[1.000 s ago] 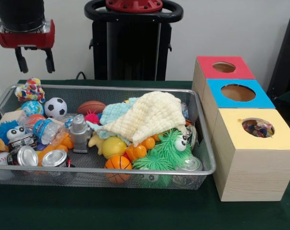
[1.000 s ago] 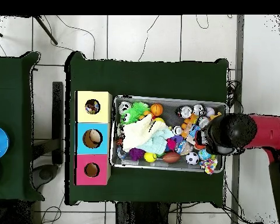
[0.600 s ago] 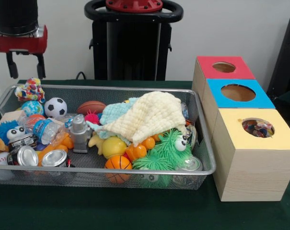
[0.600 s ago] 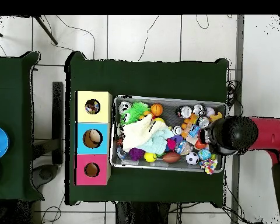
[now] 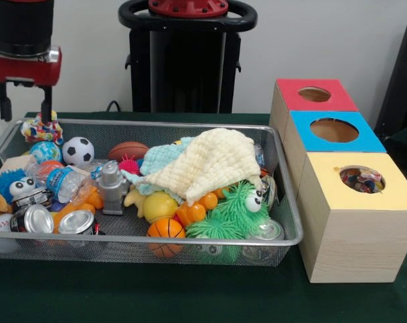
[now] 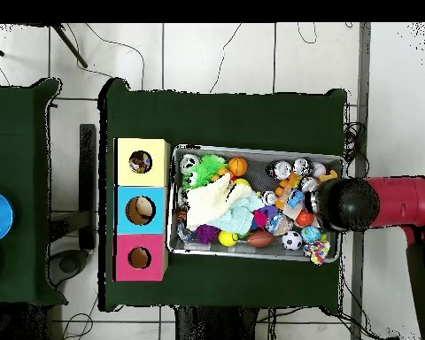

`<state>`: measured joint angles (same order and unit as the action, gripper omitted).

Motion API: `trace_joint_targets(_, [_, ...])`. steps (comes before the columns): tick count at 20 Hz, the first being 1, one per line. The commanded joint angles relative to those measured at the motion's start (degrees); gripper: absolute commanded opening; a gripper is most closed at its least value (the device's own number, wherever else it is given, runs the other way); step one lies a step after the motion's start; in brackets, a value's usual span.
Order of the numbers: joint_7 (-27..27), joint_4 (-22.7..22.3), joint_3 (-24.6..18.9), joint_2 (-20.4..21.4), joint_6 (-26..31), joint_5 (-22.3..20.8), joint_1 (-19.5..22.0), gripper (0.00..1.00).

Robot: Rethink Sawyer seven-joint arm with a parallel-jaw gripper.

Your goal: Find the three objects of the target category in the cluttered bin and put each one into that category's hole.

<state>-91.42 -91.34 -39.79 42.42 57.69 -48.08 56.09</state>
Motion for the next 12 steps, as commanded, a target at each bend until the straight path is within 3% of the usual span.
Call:
trace_joint_targets(1, [12.91, -2.36, 1.28, -5.23, -0.54, -3.25, -2.17, 1.00])
trace_joint_targets(7, [13.63, -1.18, 0.79, -8.49, -1.27, -1.70, -1.12, 1.00])
trace_joint_targets(12, [13.81, -1.98, 1.53, -6.10, -0.65, -2.60, -0.54, 1.00])
